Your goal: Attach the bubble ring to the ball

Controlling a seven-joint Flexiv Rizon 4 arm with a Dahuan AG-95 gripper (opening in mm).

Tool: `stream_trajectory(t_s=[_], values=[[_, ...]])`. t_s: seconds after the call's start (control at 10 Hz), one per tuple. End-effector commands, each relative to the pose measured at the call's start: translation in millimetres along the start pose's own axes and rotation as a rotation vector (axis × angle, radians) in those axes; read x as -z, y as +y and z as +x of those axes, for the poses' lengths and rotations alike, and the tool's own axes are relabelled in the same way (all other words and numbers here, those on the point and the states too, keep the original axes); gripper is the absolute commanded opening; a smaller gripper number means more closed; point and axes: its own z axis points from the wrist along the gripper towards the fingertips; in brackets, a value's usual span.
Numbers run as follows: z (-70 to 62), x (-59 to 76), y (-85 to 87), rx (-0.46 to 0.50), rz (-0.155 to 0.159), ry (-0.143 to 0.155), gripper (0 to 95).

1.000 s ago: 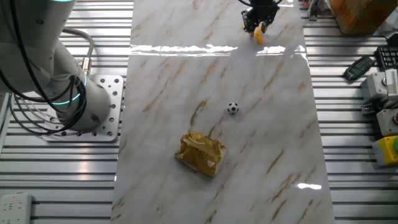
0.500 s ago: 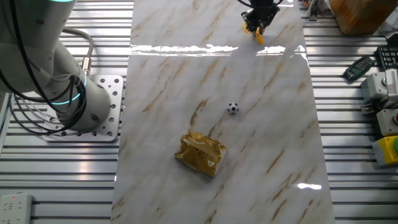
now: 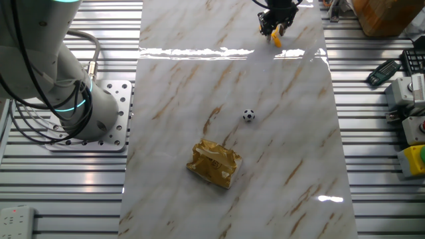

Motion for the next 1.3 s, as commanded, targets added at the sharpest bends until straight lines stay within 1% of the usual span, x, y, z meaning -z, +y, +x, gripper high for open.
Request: stream_trajectory(t_s=[0.1,0.2,0.3,0.7,0.9,1.0,1.1,1.3], values=[[0.4,-0.9,0.5,0.0,-0.002,0.0,38.0],[0.5,-1.2,0.5,-0.001,-0.004,-0.001,38.0],[0.5,-1.5,0.5,-0.002,-0.007,-0.001,19.0],[0.9,-3.2,0.7,-0.012,-0.009,-0.006,19.0],[0.9,-3.2,0.7,-0.021,-0.004,-0.01,19.0],[0.9,-3.2,0.7,-0.034,-0.004,-0.015,0.0],[0.9,-3.0,0.7,-0.045,-0.016,-0.013,0.0],[1.2,-2.7,1.3,-0.049,-0.008,-0.02,0.0]])
